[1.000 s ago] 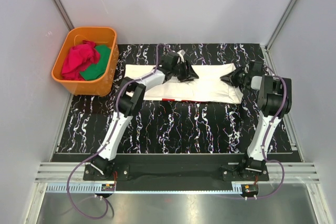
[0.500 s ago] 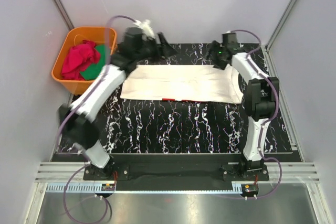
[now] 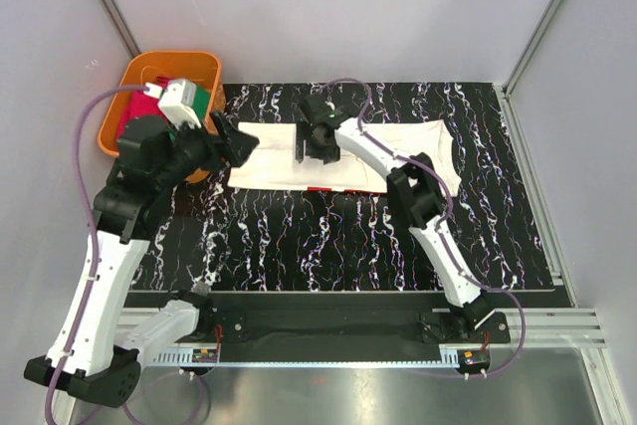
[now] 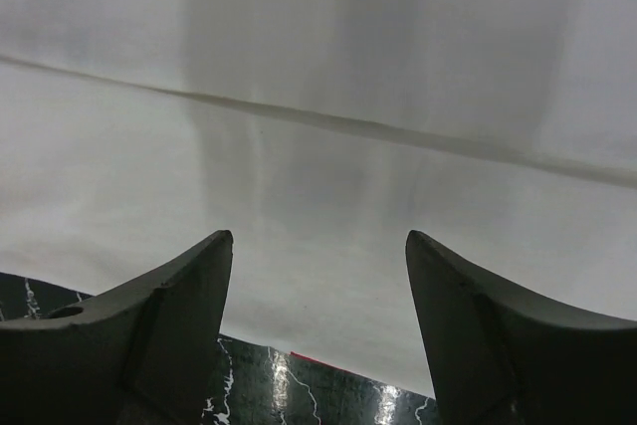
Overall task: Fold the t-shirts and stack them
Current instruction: Fold the tshirt
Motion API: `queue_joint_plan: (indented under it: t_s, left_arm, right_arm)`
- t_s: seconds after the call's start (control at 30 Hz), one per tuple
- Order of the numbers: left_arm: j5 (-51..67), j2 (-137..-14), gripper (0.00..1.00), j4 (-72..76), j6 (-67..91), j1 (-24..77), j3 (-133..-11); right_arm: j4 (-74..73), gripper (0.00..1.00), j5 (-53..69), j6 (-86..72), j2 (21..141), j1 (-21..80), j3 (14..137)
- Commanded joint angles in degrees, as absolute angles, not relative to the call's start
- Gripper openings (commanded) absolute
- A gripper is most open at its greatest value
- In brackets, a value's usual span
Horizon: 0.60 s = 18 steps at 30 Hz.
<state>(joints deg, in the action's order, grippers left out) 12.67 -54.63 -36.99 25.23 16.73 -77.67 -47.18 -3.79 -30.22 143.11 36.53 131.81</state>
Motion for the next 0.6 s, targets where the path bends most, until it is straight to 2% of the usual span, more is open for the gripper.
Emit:
queue_joint_plan:
  t_s: [0.0,0.27,0.43,0.57]
  left_arm:
    - [14.7,-51.8,0.8,-41.6,23.5,16.4,-73.4]
    - [16.5,-49.8,0.8,-41.3,23.6,16.3,-70.5]
    - [16.3,-50.7,0.8,-41.0,23.0,16.3,-71.4]
    - [17.7,-51.2,0.8,-39.1,23.3,16.3,-70.8]
  right_arm:
    - [-51.9,0.77,-7.7,-30.1,145.6,39.2,136.7]
    - [-54.5,0.76,-8.6,-30.3,148.5,42.4,135.3]
    - [-52.3,0.77,-9.6,-28.7,139.3,44.3,118.2]
    - [-49.3,0.77,-10.4,-28.1,128.3,45.7,98.3]
